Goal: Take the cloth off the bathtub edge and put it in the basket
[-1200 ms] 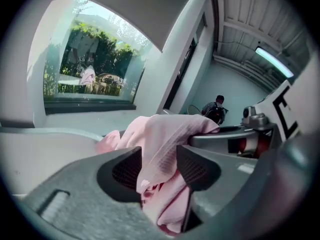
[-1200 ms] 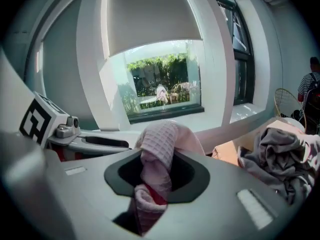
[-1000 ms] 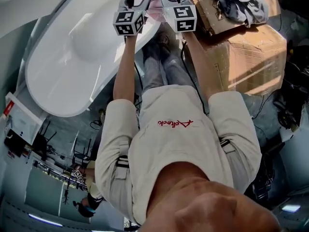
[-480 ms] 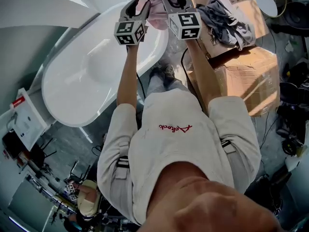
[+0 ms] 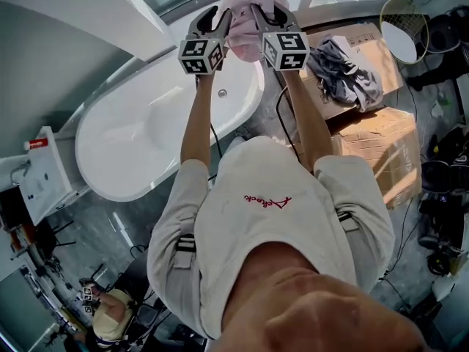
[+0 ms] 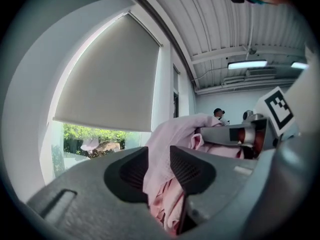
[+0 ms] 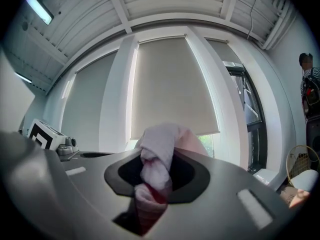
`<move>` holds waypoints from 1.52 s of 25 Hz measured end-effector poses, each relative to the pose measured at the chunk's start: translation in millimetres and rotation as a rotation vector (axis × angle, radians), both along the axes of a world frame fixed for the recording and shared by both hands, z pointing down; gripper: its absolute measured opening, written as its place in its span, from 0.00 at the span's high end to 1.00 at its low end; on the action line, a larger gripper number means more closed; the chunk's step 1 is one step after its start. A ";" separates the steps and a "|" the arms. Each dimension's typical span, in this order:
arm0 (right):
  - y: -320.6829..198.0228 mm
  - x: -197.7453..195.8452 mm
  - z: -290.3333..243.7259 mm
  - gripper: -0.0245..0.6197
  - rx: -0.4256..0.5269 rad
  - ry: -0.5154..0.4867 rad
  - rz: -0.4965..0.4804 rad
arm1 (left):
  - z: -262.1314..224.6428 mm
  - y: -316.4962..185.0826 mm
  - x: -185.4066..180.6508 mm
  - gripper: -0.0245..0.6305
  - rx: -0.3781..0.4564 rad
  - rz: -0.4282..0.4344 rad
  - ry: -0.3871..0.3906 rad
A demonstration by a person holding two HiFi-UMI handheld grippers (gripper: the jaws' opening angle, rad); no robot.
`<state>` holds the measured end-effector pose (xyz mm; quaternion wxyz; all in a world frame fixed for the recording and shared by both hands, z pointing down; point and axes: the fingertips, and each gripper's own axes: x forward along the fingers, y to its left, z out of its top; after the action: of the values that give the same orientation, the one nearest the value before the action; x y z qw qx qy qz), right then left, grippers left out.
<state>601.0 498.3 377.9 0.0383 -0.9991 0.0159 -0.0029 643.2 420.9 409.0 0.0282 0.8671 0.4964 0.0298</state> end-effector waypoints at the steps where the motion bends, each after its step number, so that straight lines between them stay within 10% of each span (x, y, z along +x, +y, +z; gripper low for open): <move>1: -3.0 0.6 -4.9 0.80 -0.001 0.006 -0.008 | -5.1 -4.3 0.2 0.76 0.001 -0.007 0.008; 4: -12.6 1.6 -15.0 0.80 -0.009 0.019 -0.035 | -13.3 -19.3 1.0 0.96 0.023 -0.047 0.037; 24: -160.0 1.5 -6.6 0.80 -0.020 0.034 -0.316 | -1.7 -201.4 -18.5 0.96 0.097 -0.421 0.054; 38: -341.5 -73.5 -1.4 0.80 -0.025 0.031 -0.596 | -5.4 -405.7 -140.1 0.96 0.105 -0.733 0.048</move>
<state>527.5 156.8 376.6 0.0233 -0.9507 0.3092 0.0011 503.1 15.2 403.6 -0.0194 0.9881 0.1512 0.0226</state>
